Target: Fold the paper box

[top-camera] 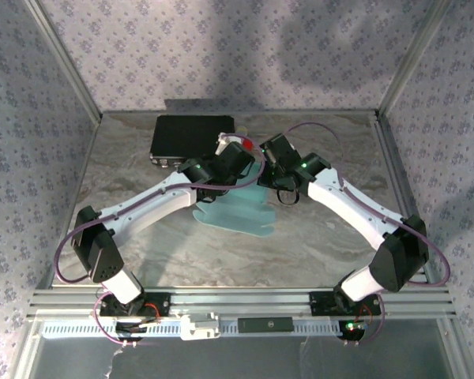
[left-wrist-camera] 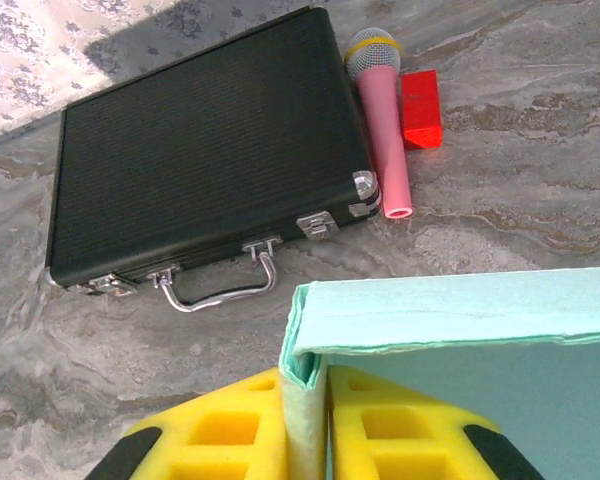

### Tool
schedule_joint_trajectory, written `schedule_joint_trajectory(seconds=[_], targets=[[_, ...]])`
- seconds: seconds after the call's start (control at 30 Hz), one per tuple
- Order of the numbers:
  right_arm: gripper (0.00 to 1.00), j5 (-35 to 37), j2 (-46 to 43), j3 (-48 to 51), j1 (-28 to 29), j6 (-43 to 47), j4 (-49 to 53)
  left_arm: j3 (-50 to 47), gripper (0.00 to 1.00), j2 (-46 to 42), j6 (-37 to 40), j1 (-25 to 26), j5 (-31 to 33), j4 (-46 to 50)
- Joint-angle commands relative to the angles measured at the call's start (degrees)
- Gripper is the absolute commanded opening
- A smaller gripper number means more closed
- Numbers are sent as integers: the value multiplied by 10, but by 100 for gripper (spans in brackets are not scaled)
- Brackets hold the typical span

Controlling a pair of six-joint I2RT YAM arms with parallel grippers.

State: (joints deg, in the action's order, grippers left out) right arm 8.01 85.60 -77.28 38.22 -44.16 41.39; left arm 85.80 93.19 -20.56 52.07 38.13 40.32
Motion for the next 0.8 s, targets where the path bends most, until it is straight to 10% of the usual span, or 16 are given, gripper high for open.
schedule_joint_trajectory(seconds=[0.0,0.4,0.57,0.77], targets=[[0,-19,-18,-11,-2,-5,-12,20,10,17,11,-3,-15,10],[0,-23,-19,-6,-12,-11,-12,15,27,15,2,-1,8,33],[0,-30,-21,3,-19,-10,-18,8,0,4,8,-4,-1,24],[0,-34,-22,5,-20,-17,-20,16,0,17,5,-2,4,32]])
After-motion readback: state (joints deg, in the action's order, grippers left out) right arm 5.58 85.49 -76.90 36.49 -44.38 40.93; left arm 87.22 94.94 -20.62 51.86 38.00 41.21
